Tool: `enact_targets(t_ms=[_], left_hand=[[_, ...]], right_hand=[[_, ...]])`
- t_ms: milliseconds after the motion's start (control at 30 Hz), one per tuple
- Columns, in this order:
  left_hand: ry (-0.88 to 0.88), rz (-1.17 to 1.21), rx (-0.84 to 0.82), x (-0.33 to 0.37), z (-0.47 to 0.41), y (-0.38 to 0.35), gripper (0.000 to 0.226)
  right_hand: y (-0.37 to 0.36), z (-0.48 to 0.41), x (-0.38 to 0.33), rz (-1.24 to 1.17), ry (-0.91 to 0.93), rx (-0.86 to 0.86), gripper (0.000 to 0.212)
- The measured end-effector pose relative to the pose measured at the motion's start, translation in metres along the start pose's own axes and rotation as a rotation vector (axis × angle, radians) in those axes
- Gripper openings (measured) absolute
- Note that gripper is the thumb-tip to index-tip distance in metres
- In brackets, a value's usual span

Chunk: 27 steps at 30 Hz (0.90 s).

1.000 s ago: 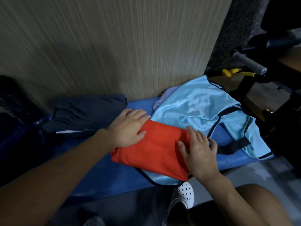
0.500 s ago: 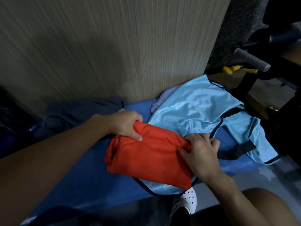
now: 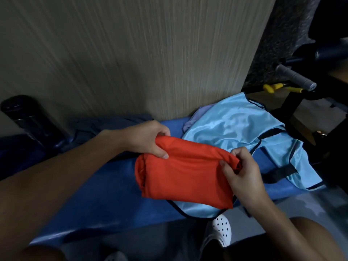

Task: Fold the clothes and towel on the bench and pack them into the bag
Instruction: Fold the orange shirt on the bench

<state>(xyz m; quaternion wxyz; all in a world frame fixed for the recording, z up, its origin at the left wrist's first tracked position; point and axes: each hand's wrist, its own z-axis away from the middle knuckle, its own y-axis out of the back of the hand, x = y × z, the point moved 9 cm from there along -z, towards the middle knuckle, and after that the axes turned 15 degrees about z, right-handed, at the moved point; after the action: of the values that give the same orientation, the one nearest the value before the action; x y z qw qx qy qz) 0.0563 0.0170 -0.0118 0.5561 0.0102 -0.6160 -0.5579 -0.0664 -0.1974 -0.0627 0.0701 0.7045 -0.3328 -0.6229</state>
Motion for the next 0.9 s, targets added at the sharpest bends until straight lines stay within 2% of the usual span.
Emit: enact_targets(t_ms=[267,600,700,800,900], left_hand=[[0.006,0.001,0.117,-0.001,0.059,0.059,0.031],[0.187,-0.045,0.243,-0.098,0.101,0.178,0.046],[0.198,-0.261,0.323,-0.118,0.092,0.192,0.052],[0.207,-0.558,0.387,-0.138,0.084,0.163,0.053],[0.212,-0.615,0.432,-0.168,0.084,0.120,0.077]], right_hand=[[-0.019,-0.016,-0.075,-0.072,0.085,-0.012,0.031],[-0.147,-0.080,-0.164,-0.189,0.194,-0.097,0.038],[-0.191,-0.108,-0.154,-0.161,0.147,-0.133,0.038],[-0.228,-0.128,-0.134,-0.011,0.120,-0.206,0.034],[-0.235,-0.142,-0.127,0.125,0.155,-0.182,0.037]])
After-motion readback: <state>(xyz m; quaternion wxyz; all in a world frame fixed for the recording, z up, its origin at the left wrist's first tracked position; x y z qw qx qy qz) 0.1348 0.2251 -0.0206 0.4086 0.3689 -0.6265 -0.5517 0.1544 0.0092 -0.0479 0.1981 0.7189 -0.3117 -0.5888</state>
